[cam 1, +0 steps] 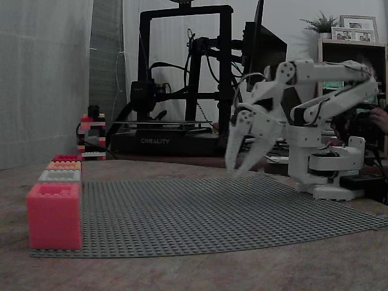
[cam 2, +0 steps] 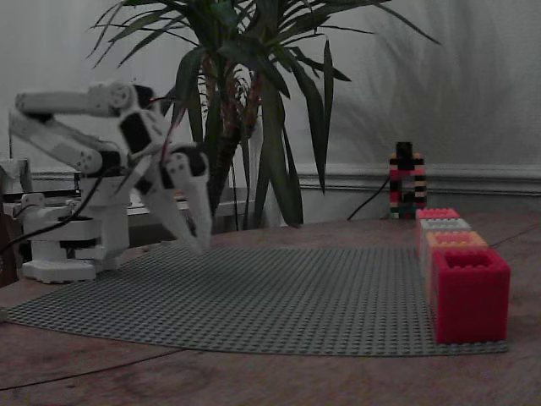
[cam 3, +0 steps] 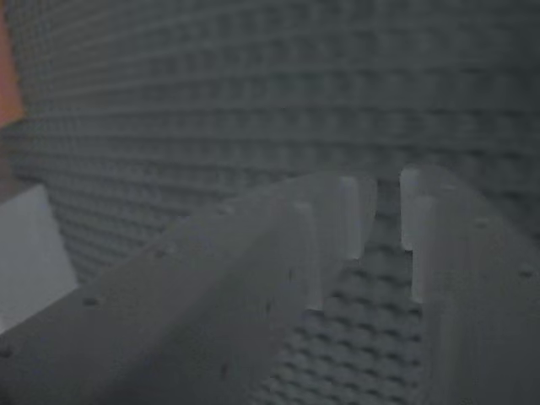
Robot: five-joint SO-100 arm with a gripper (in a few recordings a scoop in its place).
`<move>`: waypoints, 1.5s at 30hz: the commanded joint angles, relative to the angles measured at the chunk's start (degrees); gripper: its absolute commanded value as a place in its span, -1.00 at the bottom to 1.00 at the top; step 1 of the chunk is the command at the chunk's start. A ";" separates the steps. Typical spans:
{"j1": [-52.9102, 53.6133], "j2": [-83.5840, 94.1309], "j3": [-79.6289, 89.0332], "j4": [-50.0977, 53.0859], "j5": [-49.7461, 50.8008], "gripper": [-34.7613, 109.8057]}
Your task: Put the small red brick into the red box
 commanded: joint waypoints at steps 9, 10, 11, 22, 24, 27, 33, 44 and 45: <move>-2.72 20.57 5.27 10.46 1.67 -0.52; -2.99 21.80 5.54 11.07 2.02 -0.52; -3.16 23.03 5.71 11.87 2.29 -0.52; -4.13 27.07 6.33 14.06 3.60 -0.52; -4.39 27.07 6.33 14.06 4.13 -0.52; -4.83 27.07 6.33 14.06 4.31 -0.52; -4.83 27.07 6.42 14.06 4.48 -0.52; -4.75 27.07 6.42 13.97 5.45 -0.52; -4.75 27.07 6.42 13.97 5.45 -0.52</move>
